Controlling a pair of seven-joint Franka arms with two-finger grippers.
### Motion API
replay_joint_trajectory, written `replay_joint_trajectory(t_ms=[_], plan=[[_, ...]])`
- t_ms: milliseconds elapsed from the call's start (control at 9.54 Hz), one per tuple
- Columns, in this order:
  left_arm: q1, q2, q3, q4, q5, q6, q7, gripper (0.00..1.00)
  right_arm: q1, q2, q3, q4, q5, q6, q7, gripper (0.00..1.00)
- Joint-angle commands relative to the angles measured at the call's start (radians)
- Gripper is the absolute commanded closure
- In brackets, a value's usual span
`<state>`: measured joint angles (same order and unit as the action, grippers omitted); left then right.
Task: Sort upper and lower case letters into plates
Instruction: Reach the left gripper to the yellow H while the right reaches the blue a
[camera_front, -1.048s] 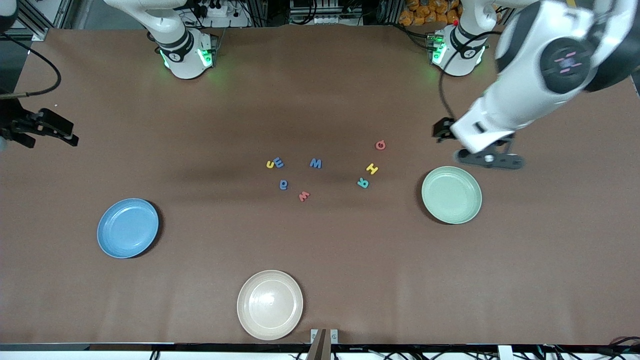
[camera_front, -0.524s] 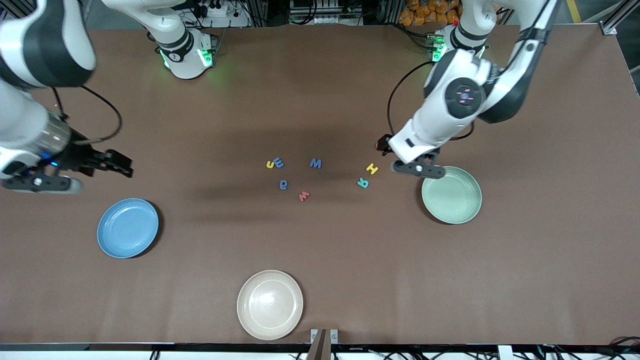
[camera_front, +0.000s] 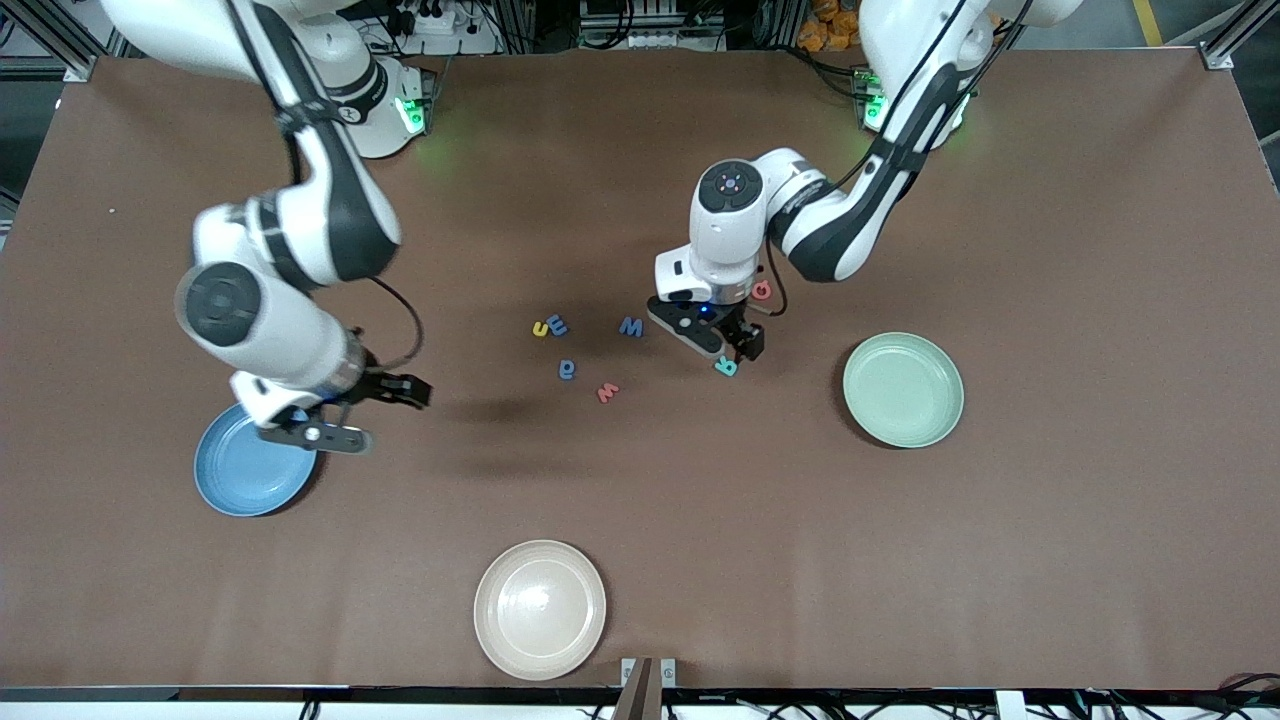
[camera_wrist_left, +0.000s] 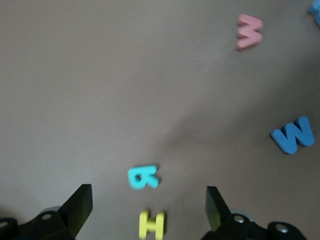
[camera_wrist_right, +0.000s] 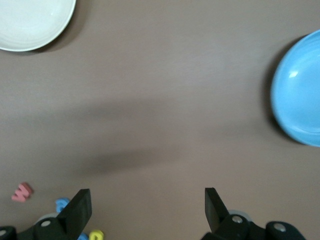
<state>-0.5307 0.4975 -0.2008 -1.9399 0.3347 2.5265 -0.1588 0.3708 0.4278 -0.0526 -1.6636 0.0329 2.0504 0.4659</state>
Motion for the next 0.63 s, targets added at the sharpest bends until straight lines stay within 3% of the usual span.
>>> replay_joint_trajectory(t_ms=[0,210,314,524], plan=[[0.142,0.024,-0.052,-0.020,-0.035,0.038,0.192,0.00,0.058,0.084,-0.009,0.019,0.013,0.039,0.068,0.00],[0.335,0.056,-0.211,-0.054,-0.114,0.040,0.238,0.00,0.108,0.109,-0.009,-0.052,0.013,0.138,0.133,0.00],[0.354,0.056,-0.227,-0.060,-0.115,0.040,0.239,0.00,0.123,0.111,-0.007,-0.100,0.018,0.221,0.148,0.00],[0.333,0.068,-0.230,-0.060,-0.120,0.040,0.190,0.00,0.180,0.134,-0.007,-0.094,0.028,0.237,0.222,0.00]])
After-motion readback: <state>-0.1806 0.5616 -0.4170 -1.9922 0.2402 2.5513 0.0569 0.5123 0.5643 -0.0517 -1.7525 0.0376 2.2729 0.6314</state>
